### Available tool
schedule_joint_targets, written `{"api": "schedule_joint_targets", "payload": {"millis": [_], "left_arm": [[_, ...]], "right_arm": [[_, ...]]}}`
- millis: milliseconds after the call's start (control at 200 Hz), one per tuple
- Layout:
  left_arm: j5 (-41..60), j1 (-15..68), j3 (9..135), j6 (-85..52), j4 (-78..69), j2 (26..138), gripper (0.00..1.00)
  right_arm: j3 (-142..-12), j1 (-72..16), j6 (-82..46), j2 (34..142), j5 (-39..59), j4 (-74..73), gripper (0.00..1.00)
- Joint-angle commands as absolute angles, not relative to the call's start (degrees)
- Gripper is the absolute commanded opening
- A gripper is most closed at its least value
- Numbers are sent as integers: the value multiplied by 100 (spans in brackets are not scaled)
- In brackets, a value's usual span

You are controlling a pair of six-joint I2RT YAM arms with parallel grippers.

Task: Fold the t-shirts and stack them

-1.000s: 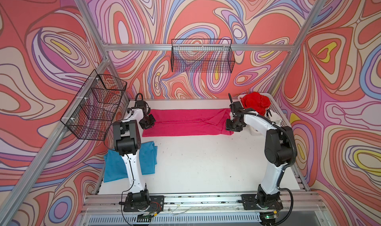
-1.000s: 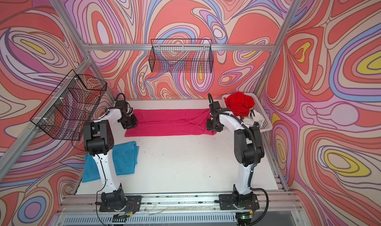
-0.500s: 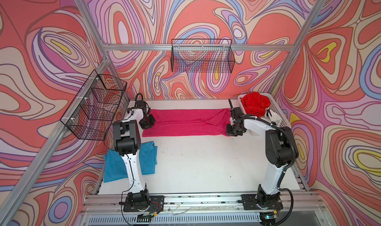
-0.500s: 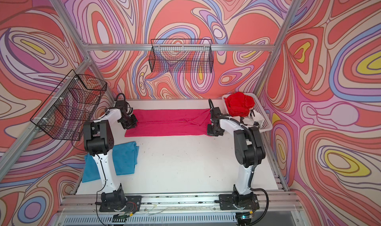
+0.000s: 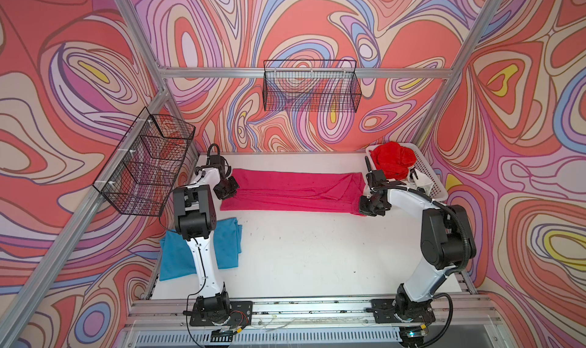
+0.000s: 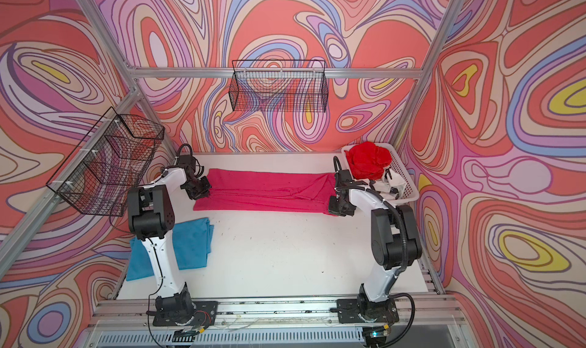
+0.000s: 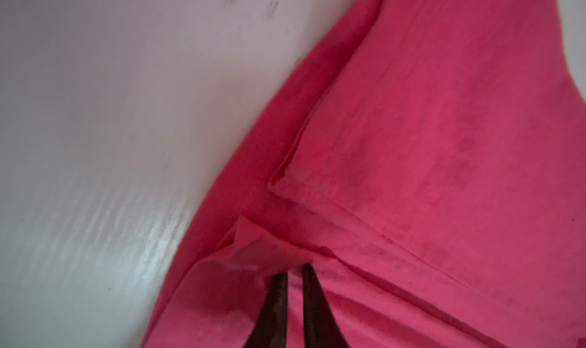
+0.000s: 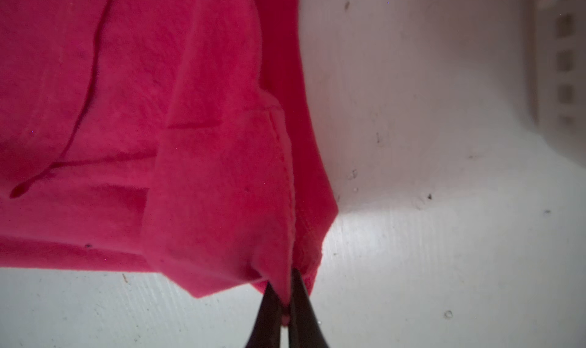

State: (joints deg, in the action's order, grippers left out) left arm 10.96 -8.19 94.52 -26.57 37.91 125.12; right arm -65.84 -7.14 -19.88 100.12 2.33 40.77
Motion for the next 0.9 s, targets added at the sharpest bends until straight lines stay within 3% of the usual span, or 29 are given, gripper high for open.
{"api": "schedule_joint_targets", "payload": {"millis": [0, 145, 326, 396, 641, 896], "left_arm": [[615, -932, 9090, -2538, 4316, 12744, 14], [764, -935, 9084, -2524, 4305, 12658, 16], [1194, -752, 8892, -2581, 4151, 11967, 43], [1229, -604, 8859, -2575, 4157, 11734, 47], [1239, -170, 8485, -2719, 4153, 11306, 49], [1321, -35, 8042, -2719, 4218, 11610, 45]], "right_arm": [[-6384, -441, -2192, 9747, -404, 4267, 0], [-6400, -428, -2015, 9605, -64, 4141, 16], [-6272, -446, -1967, 9162, 643, 3648, 40], [-6234, -477, -1895, 9210, 940, 3579, 44], [-6142, -558, -1858, 9514, 673, 3535, 45], [-5996, -557, -1893, 9901, 913, 3135, 36]]}}
